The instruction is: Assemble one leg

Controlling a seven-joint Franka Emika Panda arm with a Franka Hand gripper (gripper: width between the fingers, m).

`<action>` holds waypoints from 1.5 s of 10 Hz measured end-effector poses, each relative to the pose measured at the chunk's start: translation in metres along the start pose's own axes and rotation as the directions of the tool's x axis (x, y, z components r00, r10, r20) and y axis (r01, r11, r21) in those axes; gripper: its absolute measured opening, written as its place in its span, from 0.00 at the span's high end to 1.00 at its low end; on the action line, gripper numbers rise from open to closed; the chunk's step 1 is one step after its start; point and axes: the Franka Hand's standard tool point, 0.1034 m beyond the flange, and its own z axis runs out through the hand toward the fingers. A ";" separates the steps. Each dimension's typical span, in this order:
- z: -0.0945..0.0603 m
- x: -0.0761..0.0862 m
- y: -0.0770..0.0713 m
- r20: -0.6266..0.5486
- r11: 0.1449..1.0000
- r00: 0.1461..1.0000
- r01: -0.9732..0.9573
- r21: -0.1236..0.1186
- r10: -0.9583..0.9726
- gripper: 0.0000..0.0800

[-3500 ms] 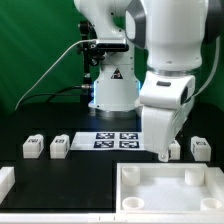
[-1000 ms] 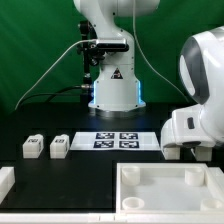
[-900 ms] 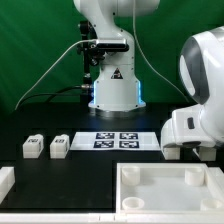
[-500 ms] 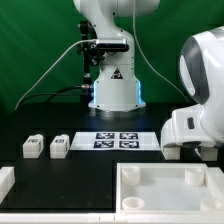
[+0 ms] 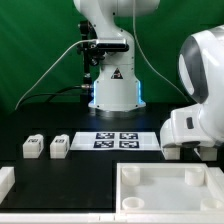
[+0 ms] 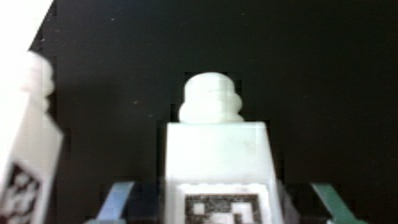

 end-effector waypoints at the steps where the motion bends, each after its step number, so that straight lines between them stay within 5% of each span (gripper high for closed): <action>1: -0.036 -0.007 0.009 -0.005 0.999 0.999 0.038 0.009 -0.038 0.64; 3: -0.093 -0.020 0.024 -0.082 0.997 0.994 0.072 0.023 -0.070 0.64; 5: -0.138 -0.031 0.026 -0.291 0.997 0.954 0.079 0.004 -0.075 0.64; 7: -0.137 -0.024 0.029 -0.477 0.998 0.877 0.063 -0.011 -0.061 0.64; 8: -0.148 -0.016 0.035 -0.565 0.992 0.815 0.118 -0.055 -0.128 0.64; 12: -0.250 0.030 0.077 -0.869 0.967 0.429 0.166 -0.192 -0.246 0.64; 15: -0.252 0.033 0.098 -0.949 0.962 0.154 0.061 -0.268 -0.274 0.64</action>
Offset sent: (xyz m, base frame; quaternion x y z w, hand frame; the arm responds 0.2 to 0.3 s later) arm 0.0452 -0.0296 0.0897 -0.0248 0.2030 -0.0489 0.9776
